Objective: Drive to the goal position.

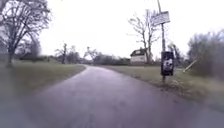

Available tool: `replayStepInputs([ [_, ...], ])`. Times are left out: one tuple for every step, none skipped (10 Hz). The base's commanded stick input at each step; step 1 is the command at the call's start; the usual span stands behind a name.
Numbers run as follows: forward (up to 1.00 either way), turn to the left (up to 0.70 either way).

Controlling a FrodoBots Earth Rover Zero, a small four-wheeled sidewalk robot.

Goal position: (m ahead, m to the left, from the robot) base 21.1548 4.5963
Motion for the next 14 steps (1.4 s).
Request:
replayStepInputs([
  [1.0,0.0],
  [1.0,0.0],
  [1.0,0.0],
  [1.0,0.0],
  [1.0,0.0],
  [1.0,0.0],
  [1.0,0.0],
  [1.0,0.0],
  [1.0,0.0],
  [1.0,0.0],
  [1.0,0.0],
  [1.0,0.0],
  [1.0,0.0],
  [1.0,0.0],
])
